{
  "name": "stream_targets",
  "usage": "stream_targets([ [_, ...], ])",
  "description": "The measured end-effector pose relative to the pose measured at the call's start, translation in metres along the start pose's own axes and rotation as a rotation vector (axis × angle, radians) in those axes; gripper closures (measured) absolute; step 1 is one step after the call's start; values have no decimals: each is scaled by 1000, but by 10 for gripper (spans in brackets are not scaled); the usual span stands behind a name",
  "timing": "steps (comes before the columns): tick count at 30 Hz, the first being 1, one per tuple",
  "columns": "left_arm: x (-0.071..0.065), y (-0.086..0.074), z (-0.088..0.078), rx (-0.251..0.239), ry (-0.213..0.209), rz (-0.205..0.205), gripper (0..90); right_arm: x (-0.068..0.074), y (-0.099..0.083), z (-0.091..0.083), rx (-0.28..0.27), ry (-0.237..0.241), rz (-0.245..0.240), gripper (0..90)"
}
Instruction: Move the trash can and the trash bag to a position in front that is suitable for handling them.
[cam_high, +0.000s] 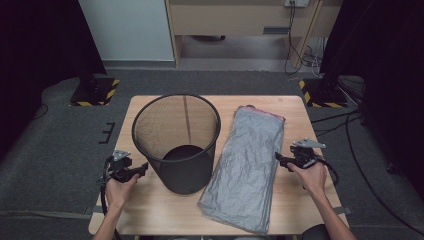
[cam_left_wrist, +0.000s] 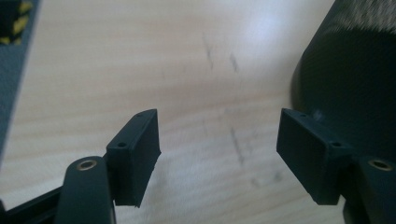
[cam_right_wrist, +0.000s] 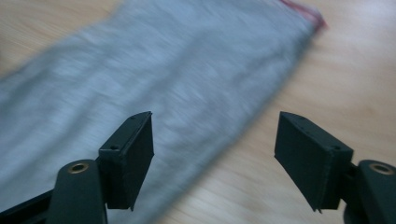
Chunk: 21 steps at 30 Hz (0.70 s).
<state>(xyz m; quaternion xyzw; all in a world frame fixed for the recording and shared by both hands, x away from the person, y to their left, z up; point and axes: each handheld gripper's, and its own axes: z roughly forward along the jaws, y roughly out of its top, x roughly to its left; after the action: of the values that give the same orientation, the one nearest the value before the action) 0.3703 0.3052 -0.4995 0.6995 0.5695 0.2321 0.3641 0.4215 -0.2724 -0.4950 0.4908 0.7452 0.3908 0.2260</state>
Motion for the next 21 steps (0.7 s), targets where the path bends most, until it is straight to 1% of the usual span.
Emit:
stream_targets([
  [1,-2,2,-3,-26,-3,-8,312,7,4,0,-6,17,-20,267],
  [2,-3,4,-7,-42,0,0,320,14,8,1,-13,37,-35,261],
  [3,-3,4,-7,-42,0,0,324,14,8,1,-13,37,-35,261],
  [4,-5,6,-12,-59,-3,5,343,30,13,10,7,80,-74,245],
  [5,-6,7,-14,-69,-8,3,355,35,15,14,14,94,-86,234],
  [6,-6,7,-15,-74,-11,4,362,42,17,20,34,116,-103,228],
  [8,-5,9,-17,-84,-16,0,374,50,17,31,64,137,-123,220],
  [10,-4,10,-18,-94,-19,-8,382,57,15,43,96,150,-136,223],
  [11,-3,11,-18,-102,-19,-12,382,60,14,48,114,148,-152,223],
  [14,-1,12,-19,-114,-17,-15,382,62,8,60,183,128,-205,226],
  [15,-1,12,-19,-114,-17,-15,382,62,6,62,196,121,-215,226],
  [16,-1,14,-19,-121,-15,-13,382,60,3,65,196,117,-206,213],
  [19,-2,16,-20,-134,-18,-10,381,54,1,65,174,105,-167,212],
  [21,-2,16,-20,-137,-21,-8,388,47,-1,65,164,88,-132,212],
])
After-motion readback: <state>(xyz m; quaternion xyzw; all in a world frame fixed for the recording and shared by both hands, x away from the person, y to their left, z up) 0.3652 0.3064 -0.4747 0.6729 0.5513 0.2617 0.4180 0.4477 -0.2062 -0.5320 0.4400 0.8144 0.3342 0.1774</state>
